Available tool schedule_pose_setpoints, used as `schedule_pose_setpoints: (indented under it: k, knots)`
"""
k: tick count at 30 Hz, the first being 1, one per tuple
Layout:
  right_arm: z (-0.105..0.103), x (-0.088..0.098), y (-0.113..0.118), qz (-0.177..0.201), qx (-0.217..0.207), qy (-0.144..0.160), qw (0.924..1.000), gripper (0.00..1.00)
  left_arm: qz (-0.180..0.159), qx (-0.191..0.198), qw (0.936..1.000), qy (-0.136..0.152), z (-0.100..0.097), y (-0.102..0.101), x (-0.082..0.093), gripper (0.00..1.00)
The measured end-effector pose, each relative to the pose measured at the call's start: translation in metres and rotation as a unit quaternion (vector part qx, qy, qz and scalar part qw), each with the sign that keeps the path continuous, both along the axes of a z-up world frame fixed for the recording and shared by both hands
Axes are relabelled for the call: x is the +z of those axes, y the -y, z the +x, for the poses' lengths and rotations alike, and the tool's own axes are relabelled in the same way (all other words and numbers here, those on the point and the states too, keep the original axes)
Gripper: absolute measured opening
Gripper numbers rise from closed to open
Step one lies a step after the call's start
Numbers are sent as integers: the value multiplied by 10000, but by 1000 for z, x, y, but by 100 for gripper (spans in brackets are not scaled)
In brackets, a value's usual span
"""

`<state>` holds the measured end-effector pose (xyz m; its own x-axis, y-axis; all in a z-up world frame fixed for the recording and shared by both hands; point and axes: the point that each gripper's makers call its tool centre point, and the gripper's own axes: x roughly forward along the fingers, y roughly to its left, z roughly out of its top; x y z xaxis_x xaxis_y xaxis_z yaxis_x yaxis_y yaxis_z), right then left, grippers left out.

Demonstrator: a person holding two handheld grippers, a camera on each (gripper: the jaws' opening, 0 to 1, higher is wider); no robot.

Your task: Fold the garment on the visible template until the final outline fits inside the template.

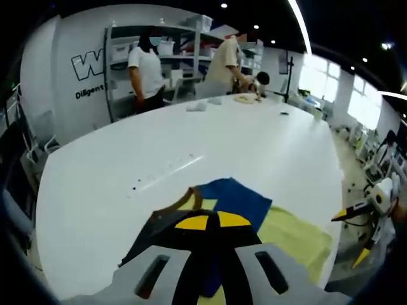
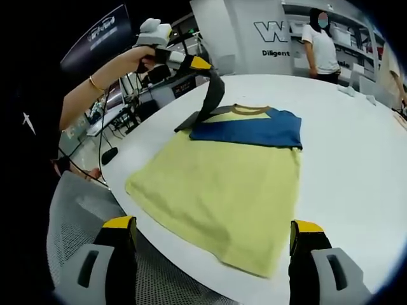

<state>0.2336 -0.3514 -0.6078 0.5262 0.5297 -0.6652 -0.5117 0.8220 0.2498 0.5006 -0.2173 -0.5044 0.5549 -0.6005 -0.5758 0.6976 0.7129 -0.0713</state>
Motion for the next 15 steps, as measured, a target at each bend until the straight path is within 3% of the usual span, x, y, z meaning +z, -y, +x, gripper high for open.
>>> schedule_pose_setpoints:
  k: [15]
  knots:
    - [-1,-4,9,56,-113,-17,9999,99,77,-501,9987,15,-4,57,-4,6]
